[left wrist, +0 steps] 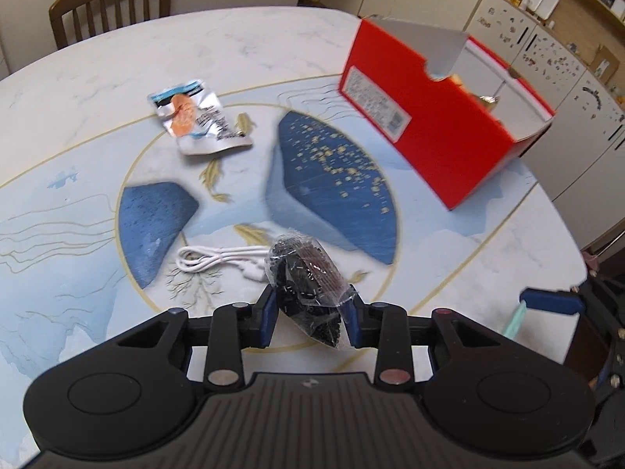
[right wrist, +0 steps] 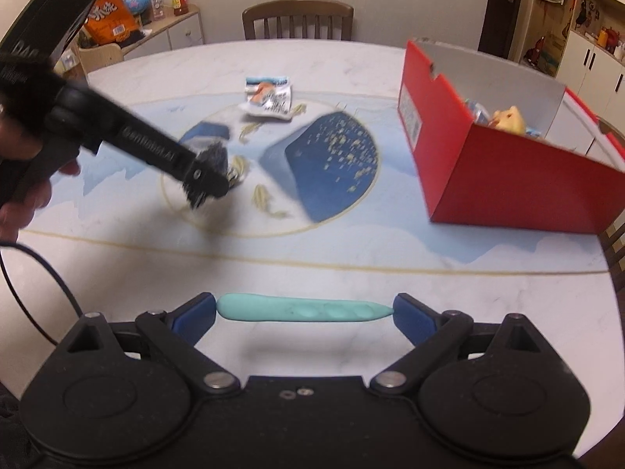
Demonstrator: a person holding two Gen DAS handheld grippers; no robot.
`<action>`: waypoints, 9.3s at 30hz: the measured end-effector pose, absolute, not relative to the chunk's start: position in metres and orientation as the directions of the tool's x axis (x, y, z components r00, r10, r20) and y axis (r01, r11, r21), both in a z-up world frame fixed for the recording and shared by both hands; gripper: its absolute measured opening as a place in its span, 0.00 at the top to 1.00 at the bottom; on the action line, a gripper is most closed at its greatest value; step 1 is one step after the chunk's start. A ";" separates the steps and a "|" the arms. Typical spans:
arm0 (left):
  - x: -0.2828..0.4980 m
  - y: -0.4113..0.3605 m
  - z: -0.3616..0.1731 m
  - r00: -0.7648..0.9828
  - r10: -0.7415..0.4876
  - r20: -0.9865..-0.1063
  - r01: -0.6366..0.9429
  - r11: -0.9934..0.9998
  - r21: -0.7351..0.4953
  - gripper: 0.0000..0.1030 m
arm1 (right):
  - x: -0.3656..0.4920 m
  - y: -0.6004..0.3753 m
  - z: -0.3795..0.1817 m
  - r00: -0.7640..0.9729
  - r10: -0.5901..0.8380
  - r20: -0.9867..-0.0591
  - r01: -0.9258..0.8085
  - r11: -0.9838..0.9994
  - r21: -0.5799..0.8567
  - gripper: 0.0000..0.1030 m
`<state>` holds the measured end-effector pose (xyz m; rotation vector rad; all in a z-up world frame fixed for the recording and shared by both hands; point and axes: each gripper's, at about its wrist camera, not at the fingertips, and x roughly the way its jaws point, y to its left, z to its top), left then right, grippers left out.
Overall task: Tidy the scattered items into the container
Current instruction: 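Lift and carry the mesh bag and green stick over the red shoebox, then open right gripper dropping green stick while left gripper lowers mesh bag into box, then open left gripper releasing mesh bag into the box, then withdraw both grippers and move left gripper to silver sausage packet, then close left gripper on sausage packet while right gripper closes on white USB cable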
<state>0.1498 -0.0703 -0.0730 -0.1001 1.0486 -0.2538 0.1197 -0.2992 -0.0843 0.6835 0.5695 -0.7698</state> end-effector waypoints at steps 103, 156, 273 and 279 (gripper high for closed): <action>0.363 -0.276 -0.047 0.429 -0.184 -0.884 0.338 0.941 -0.032 0.68 | -0.025 -0.606 -0.113 0.548 -0.482 -0.683 0.809 0.513 0.287 0.06; 0.359 -0.291 -0.055 0.399 -0.226 -0.888 0.400 0.915 -0.053 0.10 | 0.004 -0.648 -0.137 0.540 -0.408 -0.736 0.825 0.432 0.365 0.04; 0.318 -0.011 -0.107 0.555 -0.095 -0.827 0.103 0.994 -0.045 0.00 | 0.273 -0.395 -0.070 0.623 -0.419 -0.661 0.747 0.568 0.345 0.06; 0.320 -0.013 -0.113 0.558 -0.054 -0.828 0.079 0.997 -0.012 0.00 | 0.278 -0.393 -0.071 0.629 -0.421 -0.654 0.735 0.595 0.324 0.07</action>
